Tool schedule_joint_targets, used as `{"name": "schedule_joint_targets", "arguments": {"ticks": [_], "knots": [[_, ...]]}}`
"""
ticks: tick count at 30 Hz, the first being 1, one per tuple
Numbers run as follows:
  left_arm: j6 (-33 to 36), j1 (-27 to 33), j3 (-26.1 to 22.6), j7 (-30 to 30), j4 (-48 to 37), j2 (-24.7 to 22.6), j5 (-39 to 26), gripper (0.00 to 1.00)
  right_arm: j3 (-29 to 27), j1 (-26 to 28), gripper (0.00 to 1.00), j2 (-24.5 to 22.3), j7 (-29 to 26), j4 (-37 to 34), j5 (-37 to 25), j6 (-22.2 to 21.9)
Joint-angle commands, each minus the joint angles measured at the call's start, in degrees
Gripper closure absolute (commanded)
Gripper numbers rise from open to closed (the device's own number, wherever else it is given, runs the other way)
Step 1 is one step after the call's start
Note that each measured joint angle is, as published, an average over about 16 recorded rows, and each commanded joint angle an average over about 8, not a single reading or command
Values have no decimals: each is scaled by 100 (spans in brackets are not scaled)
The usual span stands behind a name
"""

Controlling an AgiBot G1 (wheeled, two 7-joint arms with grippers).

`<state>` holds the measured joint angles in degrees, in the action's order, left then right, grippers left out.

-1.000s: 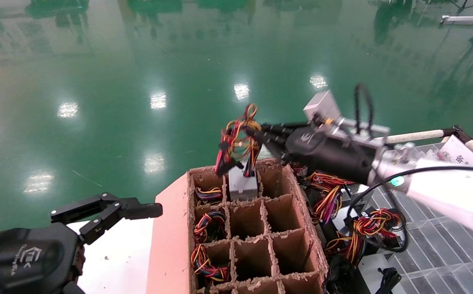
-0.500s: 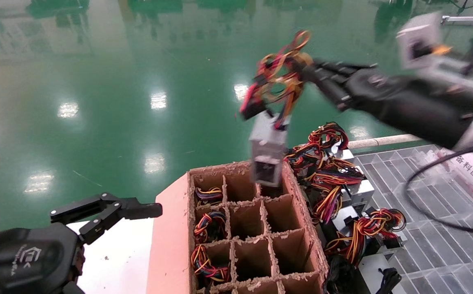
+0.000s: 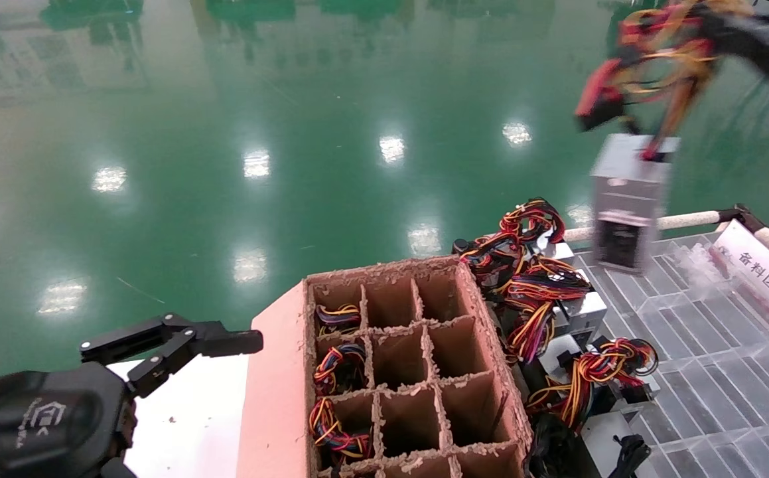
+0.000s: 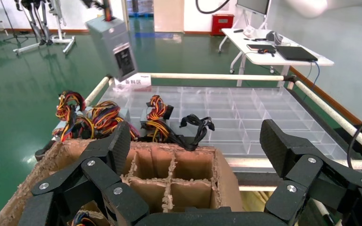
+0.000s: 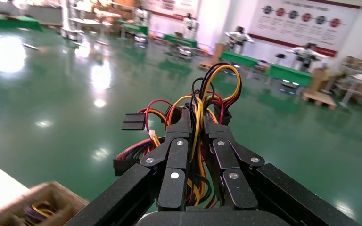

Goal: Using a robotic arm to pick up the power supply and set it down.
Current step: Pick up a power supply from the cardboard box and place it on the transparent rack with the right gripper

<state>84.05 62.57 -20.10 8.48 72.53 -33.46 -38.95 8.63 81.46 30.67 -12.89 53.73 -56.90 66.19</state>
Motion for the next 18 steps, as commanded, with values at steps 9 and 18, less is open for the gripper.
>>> {"name": "schedule_joint_targets", "arguments": {"ticks": [9,18], "knots": [[0,0,-1,0,0,0,0,0,-280,-362,100,-884,286,-485,179,544],[-1,0,-1,-1,0,1,1,0,-334,-793,100,-1262,764,-1011,234,1122]]}}
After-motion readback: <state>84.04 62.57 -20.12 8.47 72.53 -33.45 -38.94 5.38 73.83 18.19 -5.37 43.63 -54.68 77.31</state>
